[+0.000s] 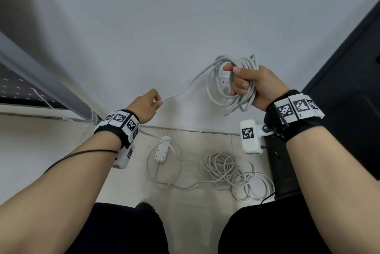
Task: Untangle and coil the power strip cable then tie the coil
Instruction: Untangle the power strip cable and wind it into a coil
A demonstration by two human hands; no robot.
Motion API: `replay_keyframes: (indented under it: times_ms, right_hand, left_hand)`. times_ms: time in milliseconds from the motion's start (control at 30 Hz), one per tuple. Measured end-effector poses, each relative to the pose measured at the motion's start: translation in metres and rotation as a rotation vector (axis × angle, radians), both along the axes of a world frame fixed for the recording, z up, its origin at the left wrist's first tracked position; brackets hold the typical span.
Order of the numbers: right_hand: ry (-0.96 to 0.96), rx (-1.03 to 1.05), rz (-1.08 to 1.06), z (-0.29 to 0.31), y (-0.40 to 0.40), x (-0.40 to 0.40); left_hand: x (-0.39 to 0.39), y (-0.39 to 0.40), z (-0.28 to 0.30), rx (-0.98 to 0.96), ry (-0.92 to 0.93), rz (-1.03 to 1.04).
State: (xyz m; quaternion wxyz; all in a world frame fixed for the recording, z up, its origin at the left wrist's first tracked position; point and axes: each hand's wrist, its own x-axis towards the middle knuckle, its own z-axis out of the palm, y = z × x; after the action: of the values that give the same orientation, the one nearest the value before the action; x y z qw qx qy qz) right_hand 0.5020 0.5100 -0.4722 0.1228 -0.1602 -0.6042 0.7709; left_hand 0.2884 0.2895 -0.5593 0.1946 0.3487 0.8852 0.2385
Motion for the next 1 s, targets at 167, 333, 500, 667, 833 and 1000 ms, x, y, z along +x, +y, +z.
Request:
replay_keyframes:
  times_ms: [167, 333, 500, 667, 833, 1000]
  right_hand:
    - [-0.09, 0.124, -0.052, -0.003, -0.006, -0.006]
    - [-0.207, 0.346, 0.062, -0.018, -0.017, -0.017]
    - [-0.286, 0.307, 0.374, -0.028, -0.032, -0.024]
    - [-0.361, 0.512, 0.395, -0.025, -0.032, -0.022]
    - [-0.334, 0.305, 0.343, -0.014, -0.033, -0.017]
    - [-0.269, 0.263, 0.259, -0.007, -0.026, -0.014]
  left_hand:
    - [0.028, 0.016, 0.032, -0.142, -0.012, -0.316]
    - [0.06, 0.03, 0.068, 0.077, -0.168, -0.439]
    - [0.073, 0.038, 0.079, 0.298, -0.13, -0.326]
    - [0.068, 0.038, 0.069, 0.396, -0.153, -0.147]
    - [0.069, 0.035, 0.061, 0.483, -0.27, -0.142]
    - [0.055, 0.022, 0.046, 0.448, -0.463, -0.21]
